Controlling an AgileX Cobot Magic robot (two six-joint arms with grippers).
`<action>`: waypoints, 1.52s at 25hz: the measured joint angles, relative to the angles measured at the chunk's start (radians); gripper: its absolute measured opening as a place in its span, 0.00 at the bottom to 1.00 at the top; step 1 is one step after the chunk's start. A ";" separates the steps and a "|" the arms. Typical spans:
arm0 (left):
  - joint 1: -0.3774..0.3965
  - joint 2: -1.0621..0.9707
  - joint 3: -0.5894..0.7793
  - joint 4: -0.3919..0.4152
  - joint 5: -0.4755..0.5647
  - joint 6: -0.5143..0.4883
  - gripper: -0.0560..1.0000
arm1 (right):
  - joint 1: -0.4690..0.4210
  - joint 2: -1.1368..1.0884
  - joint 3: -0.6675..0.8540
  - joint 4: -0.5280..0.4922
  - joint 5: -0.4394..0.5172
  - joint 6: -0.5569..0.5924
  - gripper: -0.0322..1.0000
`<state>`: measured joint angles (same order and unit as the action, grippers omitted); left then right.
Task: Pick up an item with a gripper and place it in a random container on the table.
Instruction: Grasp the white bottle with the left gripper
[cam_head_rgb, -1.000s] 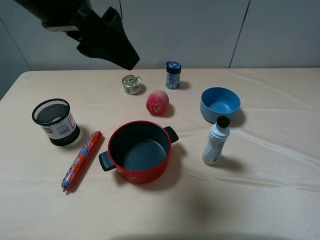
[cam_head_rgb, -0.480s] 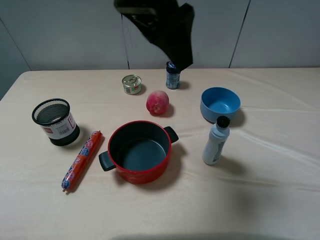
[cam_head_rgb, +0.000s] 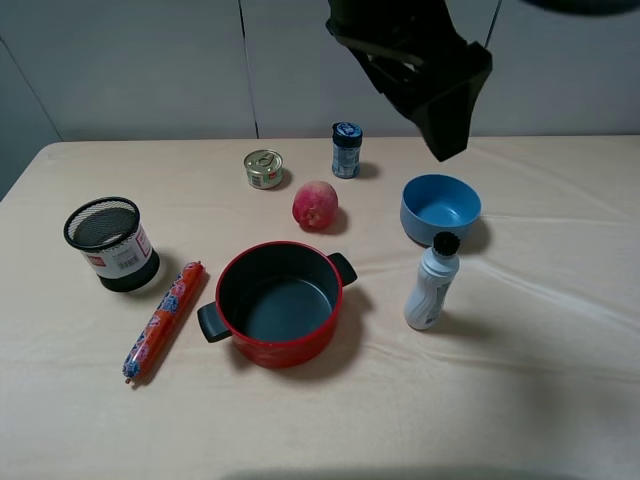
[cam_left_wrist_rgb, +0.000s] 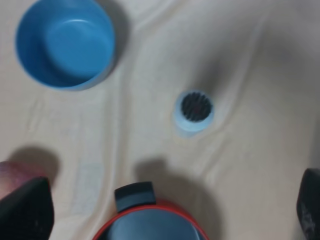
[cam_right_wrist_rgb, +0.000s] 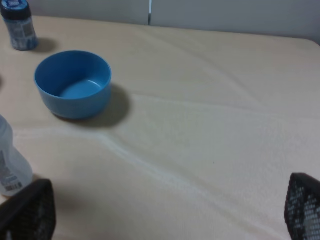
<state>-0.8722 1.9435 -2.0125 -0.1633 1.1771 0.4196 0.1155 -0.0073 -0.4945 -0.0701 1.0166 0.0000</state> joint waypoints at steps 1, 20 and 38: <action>-0.008 0.007 -0.001 0.003 0.000 0.000 0.99 | 0.000 0.000 0.000 0.000 0.000 0.000 0.70; -0.110 0.192 -0.007 0.062 -0.002 0.000 0.98 | 0.000 0.000 0.000 0.000 0.000 0.000 0.70; -0.120 0.331 -0.019 0.067 -0.101 0.000 0.97 | 0.000 0.000 0.000 0.000 0.000 0.000 0.70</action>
<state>-0.9917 2.2742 -2.0314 -0.0959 1.0762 0.4196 0.1155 -0.0073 -0.4945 -0.0701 1.0166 0.0000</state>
